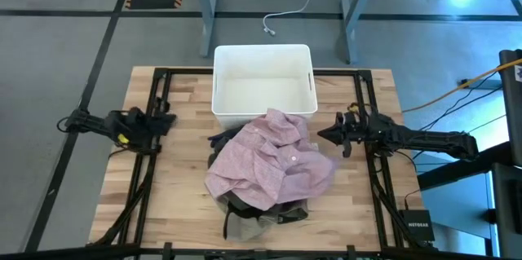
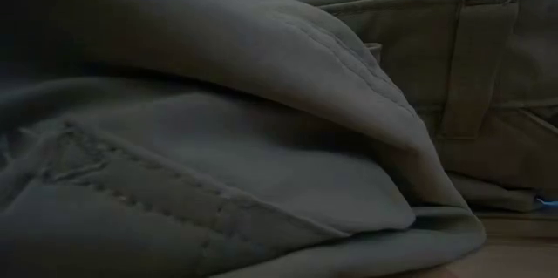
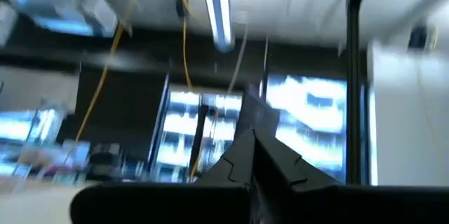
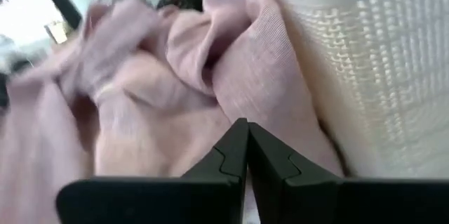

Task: Sort clothes
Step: Put the pink polo into the white bin, then put the gray jacket into the white bin

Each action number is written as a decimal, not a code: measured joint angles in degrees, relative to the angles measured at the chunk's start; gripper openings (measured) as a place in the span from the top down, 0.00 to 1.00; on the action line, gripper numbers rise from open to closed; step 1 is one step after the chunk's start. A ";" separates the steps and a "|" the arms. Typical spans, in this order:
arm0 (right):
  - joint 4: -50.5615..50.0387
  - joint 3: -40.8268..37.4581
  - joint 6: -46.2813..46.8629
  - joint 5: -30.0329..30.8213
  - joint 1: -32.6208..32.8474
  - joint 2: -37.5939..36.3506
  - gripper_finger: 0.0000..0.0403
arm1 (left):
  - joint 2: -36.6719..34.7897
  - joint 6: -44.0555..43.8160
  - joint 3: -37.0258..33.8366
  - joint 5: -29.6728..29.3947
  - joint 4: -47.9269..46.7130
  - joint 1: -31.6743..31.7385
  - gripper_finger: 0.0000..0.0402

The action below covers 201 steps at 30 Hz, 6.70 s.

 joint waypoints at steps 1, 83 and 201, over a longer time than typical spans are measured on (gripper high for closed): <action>0.57 0.00 1.17 0.86 0.00 0.00 0.94 | -0.04 0.34 0.11 -0.03 1.66 0.00 1.00; 1.68 2.99 -14.77 -5.88 0.00 0.00 0.94 | 103.75 3.31 84.35 -29.45 -67.35 -2.71 0.95; -0.48 2.95 -16.76 -1.31 0.00 0.00 0.94 | 105.36 -19.29 71.32 6.55 -72.90 -0.46 0.62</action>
